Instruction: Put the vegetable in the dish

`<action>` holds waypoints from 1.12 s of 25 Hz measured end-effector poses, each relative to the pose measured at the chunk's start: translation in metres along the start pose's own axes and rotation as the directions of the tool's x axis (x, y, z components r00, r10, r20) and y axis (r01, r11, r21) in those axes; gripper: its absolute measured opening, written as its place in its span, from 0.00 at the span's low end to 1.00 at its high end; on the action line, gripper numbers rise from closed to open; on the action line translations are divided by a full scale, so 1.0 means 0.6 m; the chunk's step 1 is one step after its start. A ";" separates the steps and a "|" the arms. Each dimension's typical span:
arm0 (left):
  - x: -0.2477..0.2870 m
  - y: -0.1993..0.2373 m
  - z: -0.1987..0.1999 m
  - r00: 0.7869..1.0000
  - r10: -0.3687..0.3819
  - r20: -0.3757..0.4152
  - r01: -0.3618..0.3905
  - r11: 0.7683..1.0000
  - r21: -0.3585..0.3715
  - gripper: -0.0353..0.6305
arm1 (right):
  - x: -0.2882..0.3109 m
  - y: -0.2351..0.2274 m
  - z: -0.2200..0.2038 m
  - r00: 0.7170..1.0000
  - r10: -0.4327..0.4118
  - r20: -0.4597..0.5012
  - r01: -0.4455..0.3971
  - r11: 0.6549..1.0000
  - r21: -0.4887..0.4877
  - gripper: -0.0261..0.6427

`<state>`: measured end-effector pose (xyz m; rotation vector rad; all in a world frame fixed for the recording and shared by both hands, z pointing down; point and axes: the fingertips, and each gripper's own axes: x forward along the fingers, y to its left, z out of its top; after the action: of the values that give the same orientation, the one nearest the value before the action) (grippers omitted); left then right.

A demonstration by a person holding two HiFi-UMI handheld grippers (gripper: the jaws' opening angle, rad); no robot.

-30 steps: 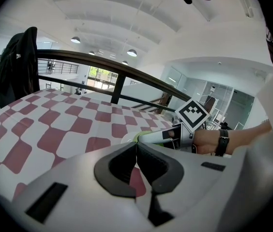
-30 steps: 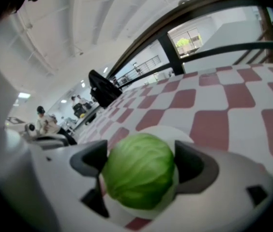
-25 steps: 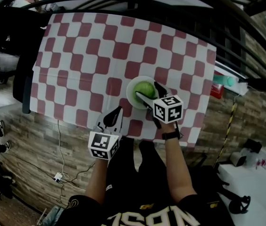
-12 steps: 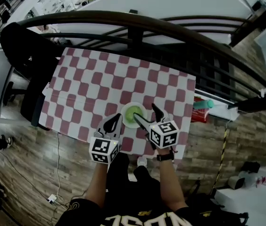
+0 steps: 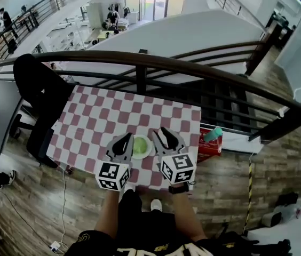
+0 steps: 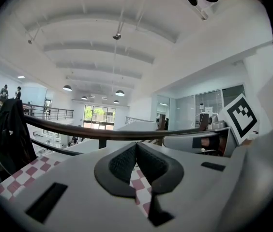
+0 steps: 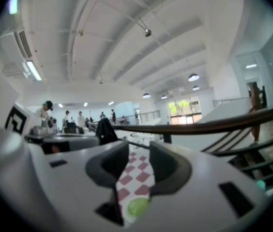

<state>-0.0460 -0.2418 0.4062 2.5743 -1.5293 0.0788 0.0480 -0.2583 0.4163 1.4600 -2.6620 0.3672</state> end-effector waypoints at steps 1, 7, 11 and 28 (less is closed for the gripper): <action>-0.005 -0.013 0.010 1.000 -0.002 0.011 0.002 1.000 0.008 0.08 | -0.014 0.003 0.014 1.000 0.002 0.021 -0.002 1.000 -0.012 0.24; -0.013 -0.064 0.048 0.999 0.025 0.023 -0.027 0.998 0.057 0.08 | -0.069 -0.008 0.070 0.995 -0.053 0.084 0.059 0.995 -0.077 0.10; -0.026 -0.084 0.061 0.998 0.053 0.042 -0.056 0.996 0.065 0.08 | -0.100 -0.005 0.092 0.992 -0.045 0.119 0.056 0.995 -0.087 0.08; -0.044 -0.149 0.124 0.985 0.063 0.161 -0.086 0.986 0.140 0.08 | -0.156 0.006 0.138 0.982 0.005 0.186 0.020 0.991 -0.132 0.06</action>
<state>0.0175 -0.1879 0.3206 2.6919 -1.7368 -0.0024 0.0992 -0.2006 0.3184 1.5326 -2.7597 0.0516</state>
